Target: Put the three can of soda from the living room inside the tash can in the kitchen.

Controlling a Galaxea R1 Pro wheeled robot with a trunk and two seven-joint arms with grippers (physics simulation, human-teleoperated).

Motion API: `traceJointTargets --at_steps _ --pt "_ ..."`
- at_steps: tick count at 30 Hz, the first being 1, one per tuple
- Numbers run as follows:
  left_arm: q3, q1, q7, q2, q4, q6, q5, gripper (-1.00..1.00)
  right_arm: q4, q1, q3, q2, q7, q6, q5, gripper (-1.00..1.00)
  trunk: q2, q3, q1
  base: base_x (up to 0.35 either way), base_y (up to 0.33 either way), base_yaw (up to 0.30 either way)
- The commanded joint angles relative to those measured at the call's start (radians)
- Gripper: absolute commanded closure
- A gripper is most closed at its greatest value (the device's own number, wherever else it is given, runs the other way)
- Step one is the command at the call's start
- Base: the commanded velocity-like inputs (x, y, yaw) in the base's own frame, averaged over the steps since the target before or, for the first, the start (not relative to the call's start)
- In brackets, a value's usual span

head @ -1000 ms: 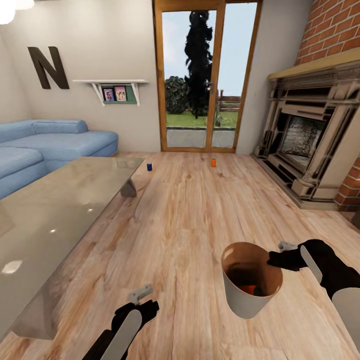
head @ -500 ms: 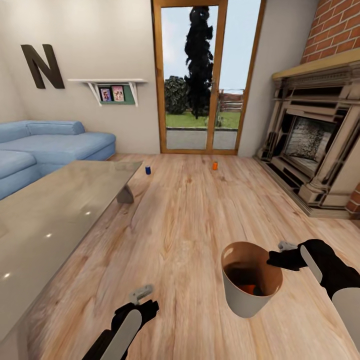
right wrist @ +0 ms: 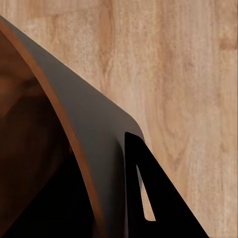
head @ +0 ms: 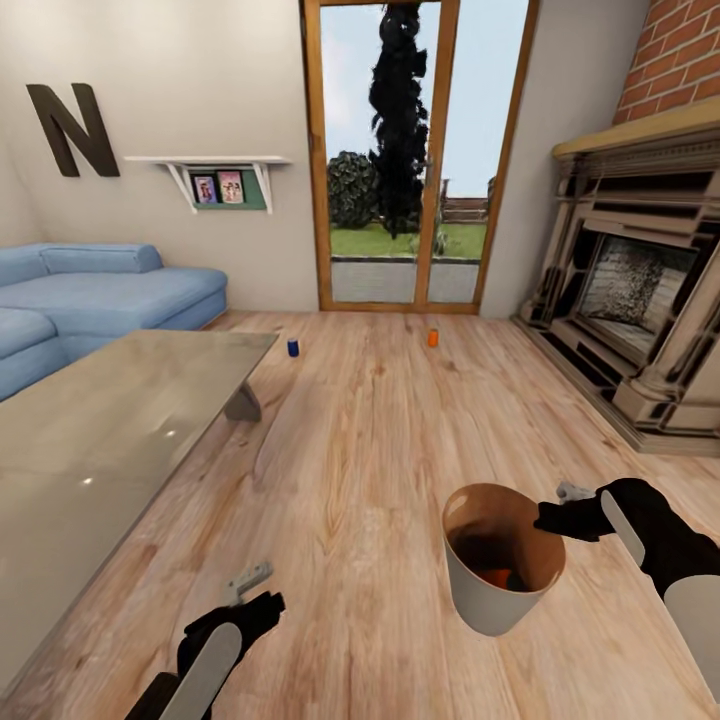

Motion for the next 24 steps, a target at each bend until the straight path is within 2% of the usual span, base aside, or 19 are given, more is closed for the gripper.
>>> traceJointTargets --at_steps 1,24 --pt "0.002 0.002 -0.001 0.002 -0.004 0.001 0.001 -1.0 -0.001 -0.001 -0.001 0.0 0.005 0.004 -0.026 1.0 0.0 0.0 0.0 0.346 0.0 0.0" --pt "0.003 0.006 -0.019 -0.003 0.014 0.002 -0.004 -1.0 -0.011 -0.001 -0.001 -0.002 0.005 0.004 -0.026 1.0 0.0 0.0 0.0 0.346 0.0 0.0"
